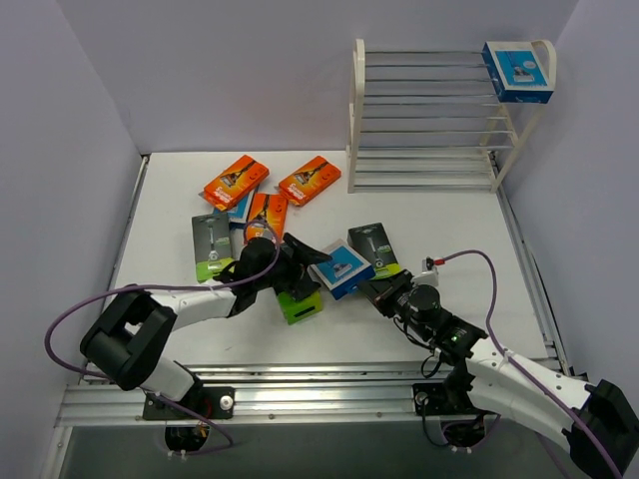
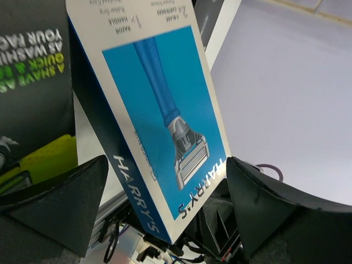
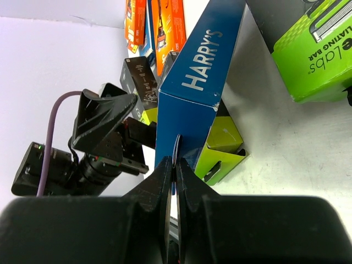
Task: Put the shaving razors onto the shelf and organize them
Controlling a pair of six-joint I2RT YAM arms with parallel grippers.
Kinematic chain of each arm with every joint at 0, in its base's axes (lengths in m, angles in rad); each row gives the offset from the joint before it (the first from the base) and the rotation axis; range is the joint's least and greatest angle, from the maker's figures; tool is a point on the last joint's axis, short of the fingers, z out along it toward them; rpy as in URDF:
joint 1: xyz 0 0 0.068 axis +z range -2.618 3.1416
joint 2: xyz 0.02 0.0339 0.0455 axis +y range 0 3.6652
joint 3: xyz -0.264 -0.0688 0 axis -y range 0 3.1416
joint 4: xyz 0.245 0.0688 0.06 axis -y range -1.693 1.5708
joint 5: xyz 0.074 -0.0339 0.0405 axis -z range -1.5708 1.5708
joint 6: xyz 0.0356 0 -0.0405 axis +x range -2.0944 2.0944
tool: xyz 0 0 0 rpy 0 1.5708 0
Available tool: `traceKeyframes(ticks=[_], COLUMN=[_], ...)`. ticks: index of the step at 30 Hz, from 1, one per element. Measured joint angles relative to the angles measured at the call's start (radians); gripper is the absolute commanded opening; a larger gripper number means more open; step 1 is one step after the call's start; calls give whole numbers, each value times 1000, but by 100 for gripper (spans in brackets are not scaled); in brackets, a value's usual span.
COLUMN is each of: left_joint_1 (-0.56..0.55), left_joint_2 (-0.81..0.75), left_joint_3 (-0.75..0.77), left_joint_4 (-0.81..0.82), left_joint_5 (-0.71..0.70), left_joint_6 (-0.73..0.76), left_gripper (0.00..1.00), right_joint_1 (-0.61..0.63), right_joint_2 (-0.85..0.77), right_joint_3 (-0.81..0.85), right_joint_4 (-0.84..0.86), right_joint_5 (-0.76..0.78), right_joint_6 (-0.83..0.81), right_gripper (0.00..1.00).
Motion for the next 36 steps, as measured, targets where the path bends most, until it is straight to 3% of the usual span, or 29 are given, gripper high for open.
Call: traceKeyframes(ticks=[14,19,28,33,36], left_joint_1=[-76,-76,-76,-75,-73], left_joint_2=[80,98,111,111,119], left_joint_3=[-11,-11,-14,-26,-33], left_joint_4=[90,141,150,153,178], left_joint_5=[-22,-40,-76,-102,-114], left_joint_6=[-80,-99,-105,-97,-98], left_gripper=[94,100,69,35,25], right_joint_1=[21,39,52,52,55], right_joint_2=[-27,-38,-89,-107,-106], right_joint_3=[0,0,0,-10,-24], right_joint_4=[-37,-37,-72,-94,-105], right_joint_5=[13,30,46,50,49], right_joint_6=[6,18,26,27,31], right_gripper=[0,0,0,0,0])
